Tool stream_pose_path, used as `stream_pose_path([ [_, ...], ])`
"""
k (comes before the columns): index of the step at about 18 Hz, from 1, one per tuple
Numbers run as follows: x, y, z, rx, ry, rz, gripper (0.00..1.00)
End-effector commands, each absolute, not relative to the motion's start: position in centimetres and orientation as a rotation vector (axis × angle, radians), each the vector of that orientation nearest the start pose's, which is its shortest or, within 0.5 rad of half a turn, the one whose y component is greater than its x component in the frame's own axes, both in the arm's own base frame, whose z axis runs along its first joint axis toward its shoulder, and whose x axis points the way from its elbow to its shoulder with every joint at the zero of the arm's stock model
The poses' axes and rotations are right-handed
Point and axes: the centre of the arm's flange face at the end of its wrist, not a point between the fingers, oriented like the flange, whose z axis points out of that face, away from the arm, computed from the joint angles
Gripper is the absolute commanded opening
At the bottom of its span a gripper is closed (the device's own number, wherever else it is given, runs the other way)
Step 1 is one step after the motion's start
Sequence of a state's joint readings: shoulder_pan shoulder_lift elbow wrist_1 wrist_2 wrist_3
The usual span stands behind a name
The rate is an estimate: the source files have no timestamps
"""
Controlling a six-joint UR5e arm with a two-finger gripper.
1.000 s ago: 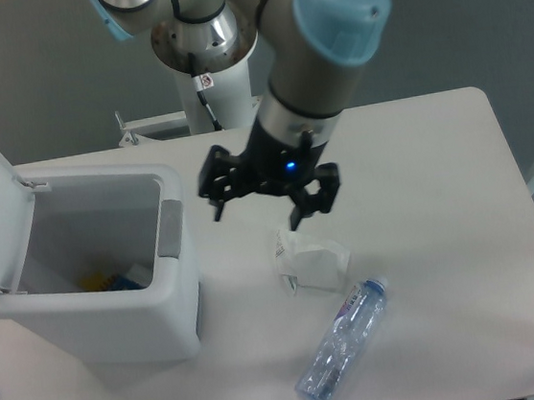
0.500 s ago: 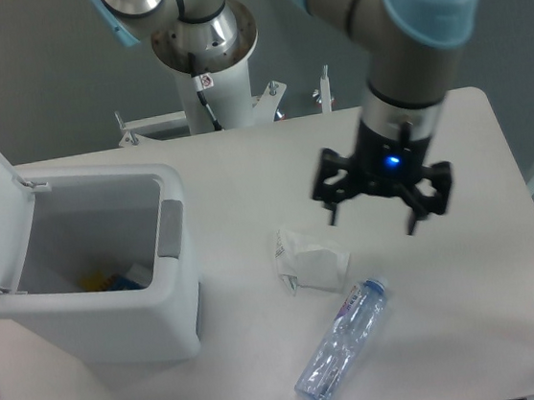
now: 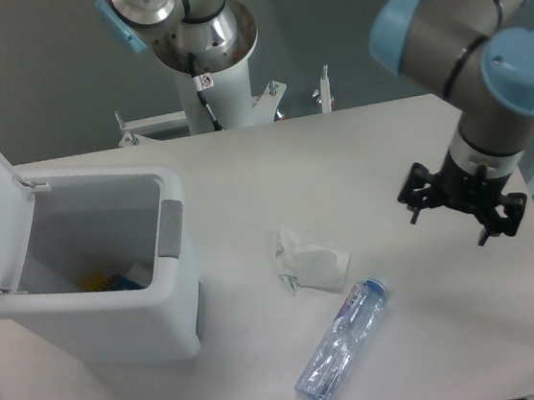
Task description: Open the trash can
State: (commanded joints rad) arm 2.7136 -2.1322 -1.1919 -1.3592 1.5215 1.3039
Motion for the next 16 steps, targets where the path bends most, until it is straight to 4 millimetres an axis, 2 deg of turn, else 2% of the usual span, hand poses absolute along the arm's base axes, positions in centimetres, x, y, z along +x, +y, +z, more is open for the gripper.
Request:
stream_pose_path([
  [3,-60.1,42.4,33.8,-3.111,0.273,0.043,1.0],
  [8,-60.1,41.8,34.2,-3.118,0.462,0.068,1.0],
  [11,-60.2,40.9,34.7,-3.113,0.493,0.069,1.0],
  [13,-60.1,40.7,34.2,-3.099,0.564,0.065,1.0],
  [16,-60.1,40.7,34.0,-3.094,0.573,0.087,1.0],
])
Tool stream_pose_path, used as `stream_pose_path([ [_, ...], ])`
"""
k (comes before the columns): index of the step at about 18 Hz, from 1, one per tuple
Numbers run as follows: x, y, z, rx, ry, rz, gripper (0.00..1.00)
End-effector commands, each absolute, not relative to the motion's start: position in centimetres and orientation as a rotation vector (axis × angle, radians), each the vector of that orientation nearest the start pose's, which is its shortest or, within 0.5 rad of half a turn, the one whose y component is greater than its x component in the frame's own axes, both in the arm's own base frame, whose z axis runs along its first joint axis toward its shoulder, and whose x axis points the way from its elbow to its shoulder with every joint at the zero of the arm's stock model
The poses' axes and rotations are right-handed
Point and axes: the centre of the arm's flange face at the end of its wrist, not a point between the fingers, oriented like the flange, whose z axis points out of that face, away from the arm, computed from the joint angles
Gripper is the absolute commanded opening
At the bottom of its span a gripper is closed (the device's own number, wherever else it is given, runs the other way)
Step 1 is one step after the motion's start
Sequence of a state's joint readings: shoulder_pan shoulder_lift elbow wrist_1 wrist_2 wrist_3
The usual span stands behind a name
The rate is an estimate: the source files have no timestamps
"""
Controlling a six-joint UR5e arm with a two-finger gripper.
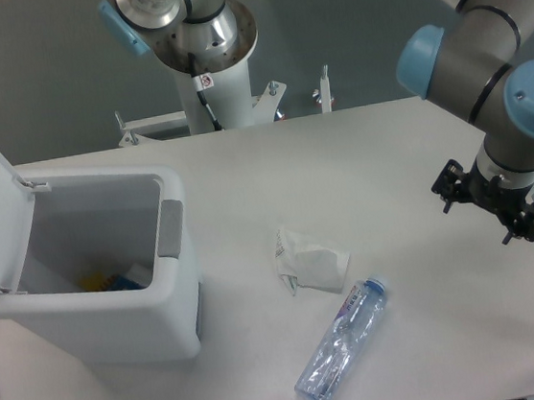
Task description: Open the trash can
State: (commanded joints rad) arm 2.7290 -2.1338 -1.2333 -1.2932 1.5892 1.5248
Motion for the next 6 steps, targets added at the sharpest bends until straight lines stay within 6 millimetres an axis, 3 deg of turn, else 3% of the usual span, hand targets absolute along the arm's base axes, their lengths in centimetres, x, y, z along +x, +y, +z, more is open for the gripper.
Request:
stream_pose_path([
  [6,-59.97,40.6,33.83,-3.094,0.57,0.086,1.0],
])
